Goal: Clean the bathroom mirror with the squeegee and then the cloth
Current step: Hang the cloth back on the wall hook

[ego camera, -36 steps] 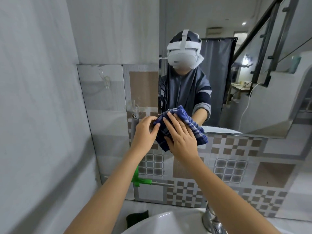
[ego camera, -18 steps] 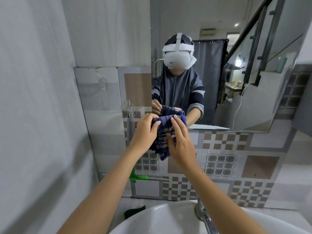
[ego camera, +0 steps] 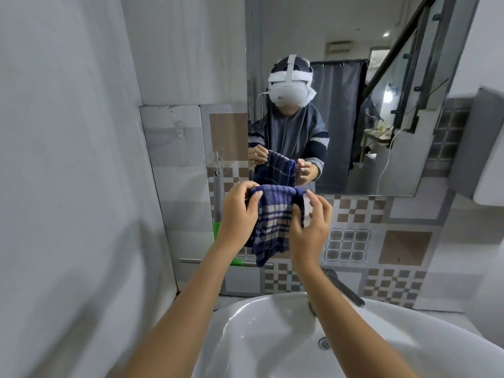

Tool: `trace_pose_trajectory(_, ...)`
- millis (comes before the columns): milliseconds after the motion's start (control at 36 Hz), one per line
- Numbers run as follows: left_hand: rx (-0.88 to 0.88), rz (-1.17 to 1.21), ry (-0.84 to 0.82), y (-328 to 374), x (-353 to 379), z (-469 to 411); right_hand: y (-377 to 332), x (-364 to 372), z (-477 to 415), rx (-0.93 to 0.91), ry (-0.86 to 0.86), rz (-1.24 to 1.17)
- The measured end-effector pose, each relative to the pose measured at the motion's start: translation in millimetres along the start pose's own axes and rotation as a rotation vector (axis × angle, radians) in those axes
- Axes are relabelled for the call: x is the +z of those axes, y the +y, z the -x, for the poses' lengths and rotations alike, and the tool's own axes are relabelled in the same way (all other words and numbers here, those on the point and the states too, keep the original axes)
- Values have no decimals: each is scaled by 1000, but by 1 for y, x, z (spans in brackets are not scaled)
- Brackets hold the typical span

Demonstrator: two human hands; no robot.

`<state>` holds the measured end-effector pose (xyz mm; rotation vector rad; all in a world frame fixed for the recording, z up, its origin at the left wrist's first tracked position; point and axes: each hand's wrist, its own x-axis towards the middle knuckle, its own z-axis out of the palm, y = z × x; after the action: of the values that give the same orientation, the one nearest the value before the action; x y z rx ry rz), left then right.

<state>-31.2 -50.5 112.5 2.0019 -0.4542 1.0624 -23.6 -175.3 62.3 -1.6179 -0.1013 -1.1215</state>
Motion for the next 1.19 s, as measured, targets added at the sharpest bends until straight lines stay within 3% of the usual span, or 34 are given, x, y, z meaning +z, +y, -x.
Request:
trace_pose_trajectory(306,-26,36,31,4,-26,33,-8,-4,1,179,-197,-118)
trace_pose_trajectory(500,-152,136,-296,-17,-42,64,-29,-7,-29,52,-482,-17)
trace_pose_trajectory(583,-199,220,-357,-19,-42,68,-34,-3,-37,-14,-533,-7)
trace_pose_trajectory(917,-197,281,-359,-8,-39,43,-49,1,-38,-139,-737,-90)
trace_pose_trajectory(1194,-208,229,-201,-23,-52,39,-61,6,-47,-207,-787,22)
